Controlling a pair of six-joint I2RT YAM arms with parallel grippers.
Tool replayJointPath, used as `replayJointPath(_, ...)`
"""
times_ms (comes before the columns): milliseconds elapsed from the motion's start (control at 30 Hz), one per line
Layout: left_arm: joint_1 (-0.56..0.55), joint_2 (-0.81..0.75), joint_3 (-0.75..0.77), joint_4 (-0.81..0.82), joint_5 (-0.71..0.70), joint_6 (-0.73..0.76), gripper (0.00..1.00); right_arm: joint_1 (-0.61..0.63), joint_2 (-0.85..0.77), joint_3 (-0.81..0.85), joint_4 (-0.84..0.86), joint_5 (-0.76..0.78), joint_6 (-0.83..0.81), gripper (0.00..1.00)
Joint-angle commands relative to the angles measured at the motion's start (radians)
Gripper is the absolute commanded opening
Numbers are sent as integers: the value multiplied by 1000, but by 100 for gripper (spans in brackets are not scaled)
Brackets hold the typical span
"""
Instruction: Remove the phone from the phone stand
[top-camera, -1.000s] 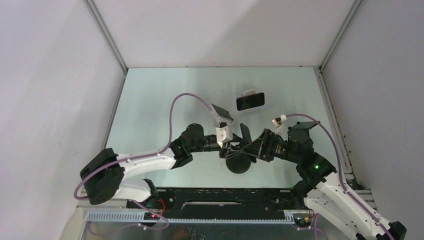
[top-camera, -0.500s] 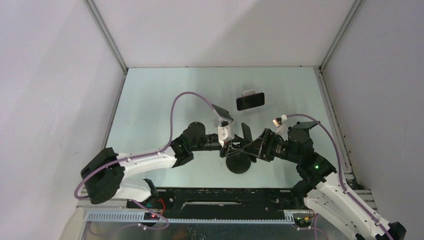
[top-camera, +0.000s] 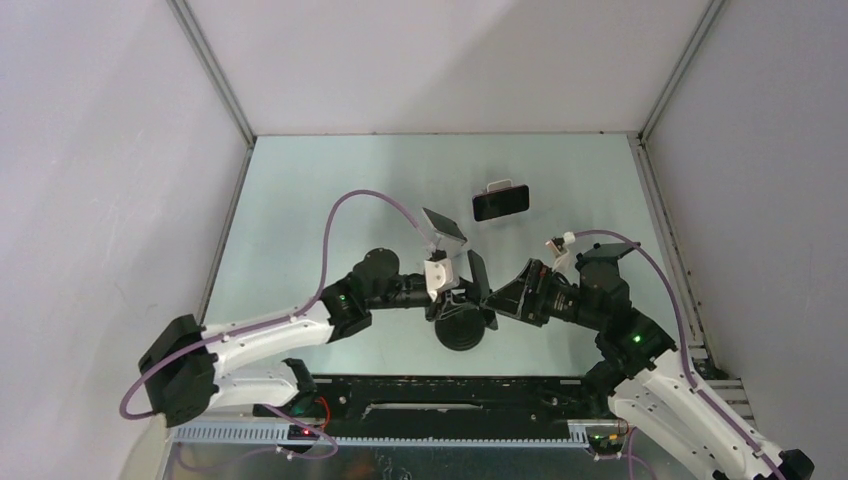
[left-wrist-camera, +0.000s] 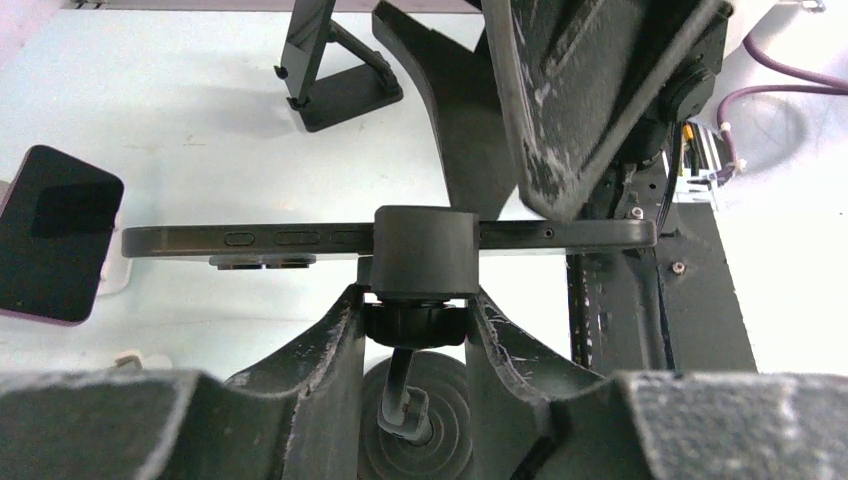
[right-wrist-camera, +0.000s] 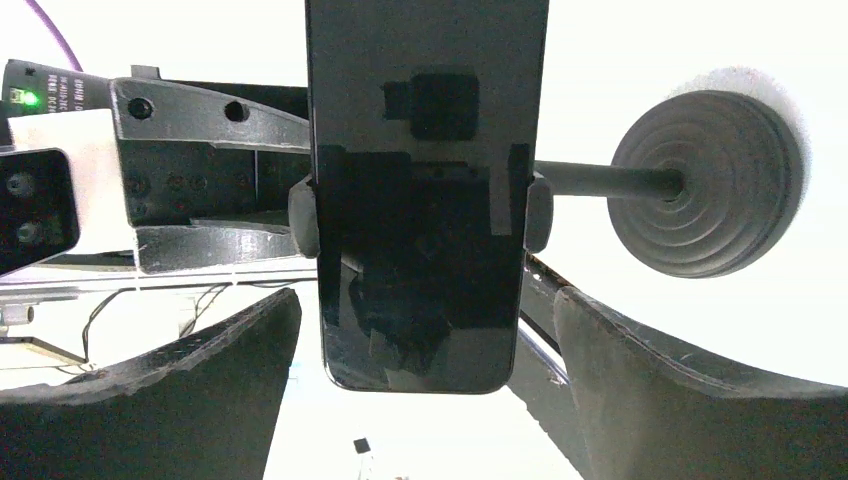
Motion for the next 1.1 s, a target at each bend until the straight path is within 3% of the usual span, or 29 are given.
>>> replayJointPath(0, -1, -118, -2, -23, -2, 71, 0, 3, -21, 37, 27, -16, 10, 99)
replayJointPath(300, -59, -304, -80, -120, -1, 188, 0, 93, 36, 99, 69, 31, 37, 99)
replayJointPath(700, -92, -418, -126, -166, 20, 219, 0, 368, 109, 123, 86, 388, 78, 99)
replayJointPath(1067, -111, -417, -117, -201, 33, 227, 0, 393, 159, 122, 173, 380, 70, 99)
